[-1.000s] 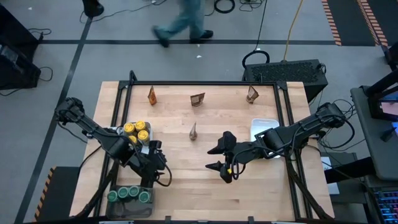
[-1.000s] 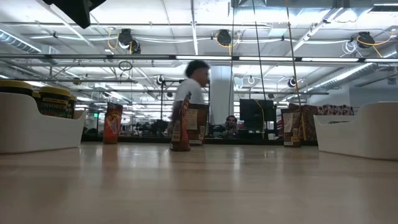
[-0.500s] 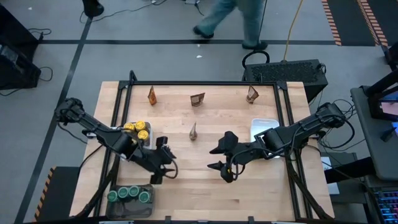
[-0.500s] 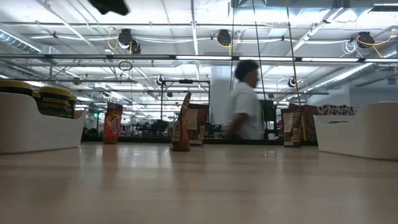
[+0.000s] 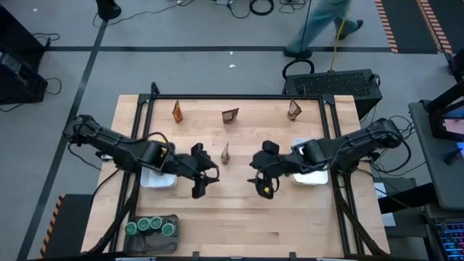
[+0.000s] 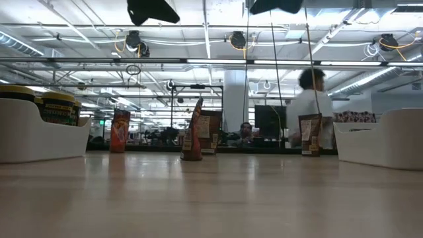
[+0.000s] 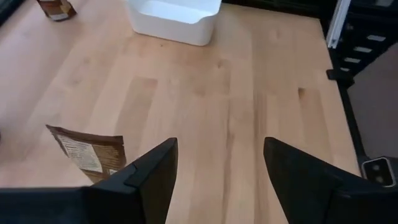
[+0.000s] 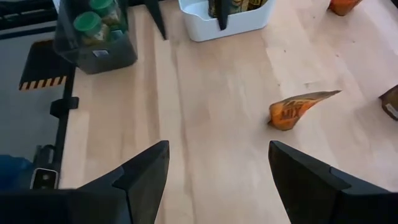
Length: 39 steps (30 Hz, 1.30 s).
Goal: Sort spices by type
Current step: Put the bottom orange seasoning bag into the right white bin
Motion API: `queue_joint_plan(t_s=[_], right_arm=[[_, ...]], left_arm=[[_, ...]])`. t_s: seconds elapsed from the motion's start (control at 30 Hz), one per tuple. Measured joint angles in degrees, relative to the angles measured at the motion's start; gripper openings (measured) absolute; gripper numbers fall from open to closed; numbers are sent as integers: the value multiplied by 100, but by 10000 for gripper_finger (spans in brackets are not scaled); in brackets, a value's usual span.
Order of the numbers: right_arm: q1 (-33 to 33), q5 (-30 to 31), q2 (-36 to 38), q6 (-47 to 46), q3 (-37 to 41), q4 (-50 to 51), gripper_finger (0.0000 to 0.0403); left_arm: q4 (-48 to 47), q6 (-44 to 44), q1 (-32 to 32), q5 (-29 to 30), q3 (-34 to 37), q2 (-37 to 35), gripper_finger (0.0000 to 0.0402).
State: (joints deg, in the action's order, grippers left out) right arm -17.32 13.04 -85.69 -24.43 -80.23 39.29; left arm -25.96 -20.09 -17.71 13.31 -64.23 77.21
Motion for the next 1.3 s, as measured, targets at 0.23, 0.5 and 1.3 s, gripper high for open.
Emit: queue_joint_plan(t_s=[0.23, 0.5, 1.3], right_arm=[[723, -412, 42, 519, 0, 94, 258], [1455, -599, 215, 613, 4, 477, 255], [3501, -2961, 1329, 2648, 1179, 286, 4]], left_arm=[[103, 716, 706, -947, 0, 0, 242], [144, 1736, 1780, -1820, 4, 0, 242], [1306, -1119, 2153, -1027, 79, 113, 242]])
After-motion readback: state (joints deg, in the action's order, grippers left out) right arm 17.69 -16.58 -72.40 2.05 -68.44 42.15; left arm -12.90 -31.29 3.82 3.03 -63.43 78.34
